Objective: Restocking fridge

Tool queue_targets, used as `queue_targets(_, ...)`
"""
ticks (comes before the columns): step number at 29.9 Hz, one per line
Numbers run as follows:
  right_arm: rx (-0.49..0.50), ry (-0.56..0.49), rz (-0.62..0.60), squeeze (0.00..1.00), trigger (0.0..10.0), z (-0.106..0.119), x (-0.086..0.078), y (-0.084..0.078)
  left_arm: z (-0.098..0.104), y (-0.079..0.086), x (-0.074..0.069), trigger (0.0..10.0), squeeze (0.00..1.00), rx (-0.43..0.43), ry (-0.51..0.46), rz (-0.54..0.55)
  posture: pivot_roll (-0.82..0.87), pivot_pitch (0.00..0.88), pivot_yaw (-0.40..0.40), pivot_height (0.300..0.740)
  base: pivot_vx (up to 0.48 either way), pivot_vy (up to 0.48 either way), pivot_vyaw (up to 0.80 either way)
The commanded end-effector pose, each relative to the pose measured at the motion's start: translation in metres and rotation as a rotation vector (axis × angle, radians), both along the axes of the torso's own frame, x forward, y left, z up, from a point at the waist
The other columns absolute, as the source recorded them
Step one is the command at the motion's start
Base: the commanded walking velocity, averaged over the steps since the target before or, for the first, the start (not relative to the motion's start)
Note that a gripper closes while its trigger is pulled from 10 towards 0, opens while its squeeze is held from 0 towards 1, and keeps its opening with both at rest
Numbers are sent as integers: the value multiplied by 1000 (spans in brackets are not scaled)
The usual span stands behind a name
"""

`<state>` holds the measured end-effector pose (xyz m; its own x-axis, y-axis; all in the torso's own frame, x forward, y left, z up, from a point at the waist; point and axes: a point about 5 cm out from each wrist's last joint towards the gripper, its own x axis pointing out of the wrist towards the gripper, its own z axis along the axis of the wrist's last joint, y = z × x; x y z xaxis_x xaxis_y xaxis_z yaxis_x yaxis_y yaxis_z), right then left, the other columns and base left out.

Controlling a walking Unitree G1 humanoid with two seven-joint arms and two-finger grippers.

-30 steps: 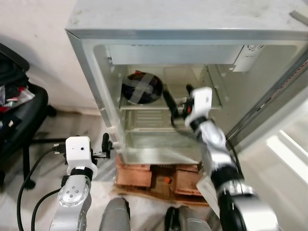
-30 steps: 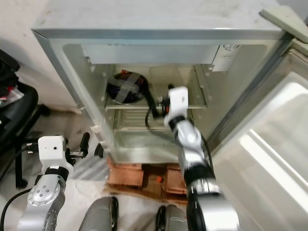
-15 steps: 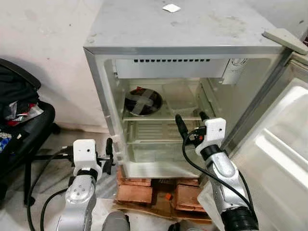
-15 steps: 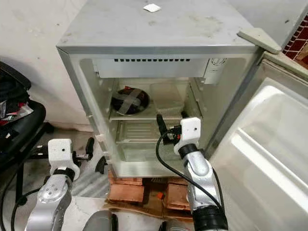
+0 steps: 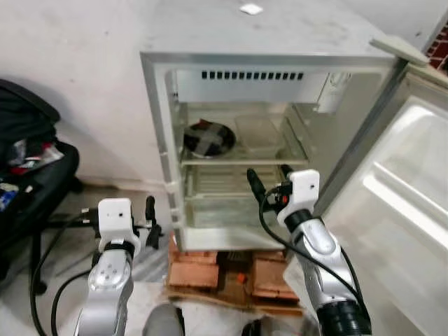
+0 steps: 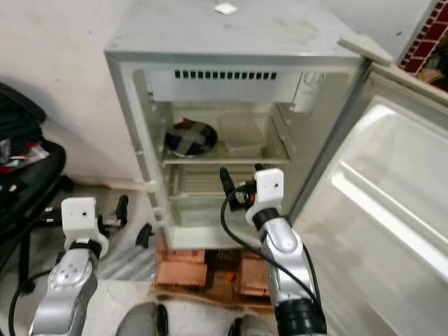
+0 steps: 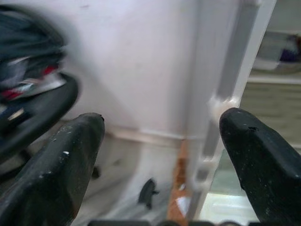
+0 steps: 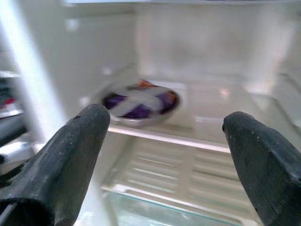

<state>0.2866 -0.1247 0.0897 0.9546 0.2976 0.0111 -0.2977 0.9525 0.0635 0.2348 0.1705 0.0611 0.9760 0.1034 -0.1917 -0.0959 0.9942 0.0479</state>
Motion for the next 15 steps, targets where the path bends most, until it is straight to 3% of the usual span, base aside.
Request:
queue_targets(1,5,-2,-7,0,10000,2,0,-1,-1,2,0,10000,0,14,9,1,128,28,-8,740,-240,0,0)
queue_targets(9,4,5,-12,0,10000,2,-1,0,-1,2,0,10000,0,20,9,-4,126,31,-1,740,0,0,0)
queue_targets(15,-4,18,-31,0,10000,-1,-1,-3,-1,0,1,10000,0,29,12,-20,126,36,3,740,-267,0,0)
